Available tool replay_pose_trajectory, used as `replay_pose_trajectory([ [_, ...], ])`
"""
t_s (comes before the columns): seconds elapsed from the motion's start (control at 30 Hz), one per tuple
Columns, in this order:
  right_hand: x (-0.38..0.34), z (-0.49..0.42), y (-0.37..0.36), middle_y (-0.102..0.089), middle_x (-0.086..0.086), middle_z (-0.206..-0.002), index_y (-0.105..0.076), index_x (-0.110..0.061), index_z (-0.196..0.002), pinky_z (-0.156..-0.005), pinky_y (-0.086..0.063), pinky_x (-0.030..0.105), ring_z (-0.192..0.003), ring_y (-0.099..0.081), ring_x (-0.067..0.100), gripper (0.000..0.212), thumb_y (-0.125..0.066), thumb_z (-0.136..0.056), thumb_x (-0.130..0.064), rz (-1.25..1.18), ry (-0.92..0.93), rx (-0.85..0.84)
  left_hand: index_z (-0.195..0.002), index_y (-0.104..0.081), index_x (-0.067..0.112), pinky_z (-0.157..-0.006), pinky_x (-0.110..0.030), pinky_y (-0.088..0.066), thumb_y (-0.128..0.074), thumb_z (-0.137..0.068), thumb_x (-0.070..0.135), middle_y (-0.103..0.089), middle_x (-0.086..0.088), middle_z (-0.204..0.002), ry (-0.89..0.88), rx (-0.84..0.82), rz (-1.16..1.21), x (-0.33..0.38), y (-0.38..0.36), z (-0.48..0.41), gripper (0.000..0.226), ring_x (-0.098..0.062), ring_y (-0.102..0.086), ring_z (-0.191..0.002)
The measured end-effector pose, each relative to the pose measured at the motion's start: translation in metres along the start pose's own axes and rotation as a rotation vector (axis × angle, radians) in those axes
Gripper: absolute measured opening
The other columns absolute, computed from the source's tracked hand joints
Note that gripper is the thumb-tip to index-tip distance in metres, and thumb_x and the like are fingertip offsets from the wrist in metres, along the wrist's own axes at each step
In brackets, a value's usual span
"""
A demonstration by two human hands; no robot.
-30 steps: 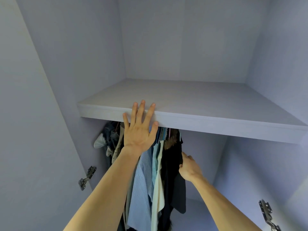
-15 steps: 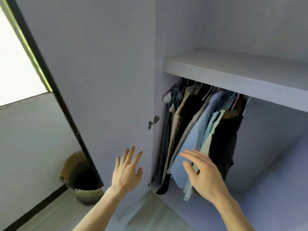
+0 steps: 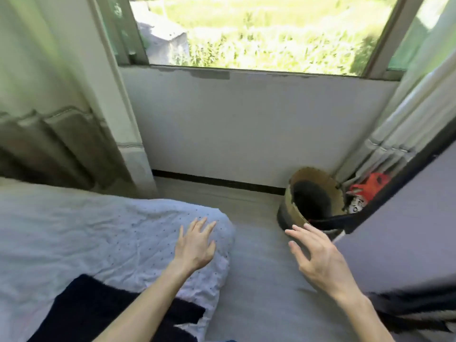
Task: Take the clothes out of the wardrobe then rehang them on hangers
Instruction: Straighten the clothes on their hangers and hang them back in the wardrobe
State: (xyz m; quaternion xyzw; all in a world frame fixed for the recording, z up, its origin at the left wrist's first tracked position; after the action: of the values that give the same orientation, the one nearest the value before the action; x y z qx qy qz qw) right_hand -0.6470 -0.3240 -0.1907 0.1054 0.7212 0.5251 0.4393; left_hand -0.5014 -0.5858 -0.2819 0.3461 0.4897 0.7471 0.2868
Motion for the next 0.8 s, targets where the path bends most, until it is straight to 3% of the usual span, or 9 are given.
replay_pose_trajectory([
  [0.17, -0.105, -0.035, -0.075, -0.059, -0.018, -0.136, -0.065, -0.037, -0.126, -0.117, -0.032, 0.030, -0.141, -0.038, 0.006, 0.031, -0.062, -0.095, -0.036, 0.038, 0.255, -0.189, -0.157, -0.020, 0.035, -0.122, -0.052, -0.008, -0.039, -0.099, 0.043, -0.014, 0.003, -0.166, 0.349, 0.044, 0.065, -0.144, 0.000, 0.084, 0.062, -0.017, -0.008, -0.153],
  [0.3, -0.181, -0.036, -0.133, -0.053, -0.023, -0.140, -0.059, -0.043, -0.131, -0.116, -0.030, 0.029, -0.144, -0.033, 0.005, 0.035, -0.054, -0.097, -0.047, 0.081, 0.467, -0.332, -0.158, -0.019, 0.036, -0.123, -0.049, -0.006, -0.036, -0.100, 0.045, -0.014, 0.005, -0.166, 0.601, 0.085, 0.147, -0.220, -0.014, 0.161, 0.060, -0.015, -0.006, -0.153],
  [0.53, -0.285, 0.005, -0.247, -0.041, -0.020, -0.152, -0.046, -0.042, -0.144, -0.121, -0.026, 0.031, -0.149, -0.023, 0.008, 0.043, -0.038, -0.103, -0.050, 0.195, 0.778, -0.637, -0.157, -0.022, 0.034, -0.123, -0.051, -0.010, -0.040, -0.100, 0.043, -0.018, 0.002, -0.165, 0.941, 0.137, 0.270, -0.293, -0.053, 0.296, 0.060, -0.018, -0.009, -0.153],
  [0.8, -0.344, 0.082, -0.398, -0.037, -0.012, -0.157, -0.039, -0.034, -0.149, -0.116, -0.033, 0.032, -0.151, -0.018, 0.012, 0.045, -0.037, -0.105, -0.041, 0.306, 0.900, -1.005, -0.157, -0.024, 0.031, -0.122, -0.049, -0.018, -0.041, -0.100, 0.038, -0.020, -0.002, -0.164, 1.182, 0.076, 0.404, -0.354, -0.109, 0.384, 0.059, -0.020, -0.017, -0.151],
])
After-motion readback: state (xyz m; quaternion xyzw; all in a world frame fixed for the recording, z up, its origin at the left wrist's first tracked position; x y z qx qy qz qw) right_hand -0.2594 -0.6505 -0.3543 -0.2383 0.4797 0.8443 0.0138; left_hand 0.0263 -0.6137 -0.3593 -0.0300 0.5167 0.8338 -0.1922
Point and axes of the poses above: each hand's wrist, its own z-axis away from the middle knuckle, its own y-axis out of the back of the hand, x = y × z, the point moved 9 cm from there along -z, towards the middle knuckle
